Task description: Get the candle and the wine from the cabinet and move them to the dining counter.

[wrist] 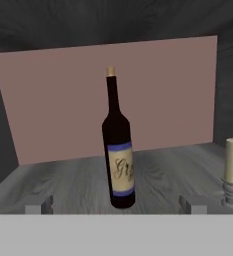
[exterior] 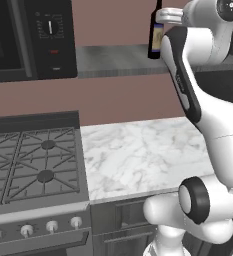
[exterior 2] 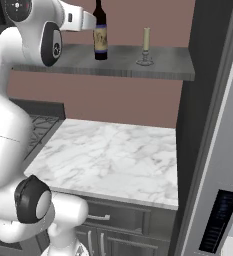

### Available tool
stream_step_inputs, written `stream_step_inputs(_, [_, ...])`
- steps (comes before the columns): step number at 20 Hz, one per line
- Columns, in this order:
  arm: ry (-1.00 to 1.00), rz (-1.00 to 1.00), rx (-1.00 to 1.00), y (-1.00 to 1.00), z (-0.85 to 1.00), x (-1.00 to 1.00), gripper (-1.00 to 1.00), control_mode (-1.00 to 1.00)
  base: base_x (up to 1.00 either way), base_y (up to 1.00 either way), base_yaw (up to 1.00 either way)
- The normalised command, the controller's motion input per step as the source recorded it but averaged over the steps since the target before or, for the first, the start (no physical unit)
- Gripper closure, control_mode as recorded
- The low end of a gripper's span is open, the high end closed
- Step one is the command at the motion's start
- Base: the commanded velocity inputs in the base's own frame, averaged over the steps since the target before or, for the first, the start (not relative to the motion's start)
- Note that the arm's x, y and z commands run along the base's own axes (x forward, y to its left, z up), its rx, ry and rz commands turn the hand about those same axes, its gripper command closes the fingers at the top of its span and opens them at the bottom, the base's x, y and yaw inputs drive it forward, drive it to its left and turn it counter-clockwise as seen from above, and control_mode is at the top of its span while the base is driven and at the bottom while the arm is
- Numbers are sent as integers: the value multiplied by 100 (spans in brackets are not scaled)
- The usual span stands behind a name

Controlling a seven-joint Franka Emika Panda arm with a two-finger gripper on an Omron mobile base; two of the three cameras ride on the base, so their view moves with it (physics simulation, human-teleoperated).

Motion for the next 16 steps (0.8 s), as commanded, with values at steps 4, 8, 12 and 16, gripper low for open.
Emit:
stream_step_inputs(4, [0, 0, 0, 0, 0, 10, -100, -100, 0, 0, 0])
stream_step_inputs(8, [0, 0, 0, 0, 0, 9, -100, -100, 0, 0, 0])
stream_step_inputs(12, [0, 1, 0, 0, 2, 12, -100, -100, 0, 0, 0])
stream_step_inputs(16, [0, 0, 0, 0, 8, 14, -100, -100, 0, 0, 0])
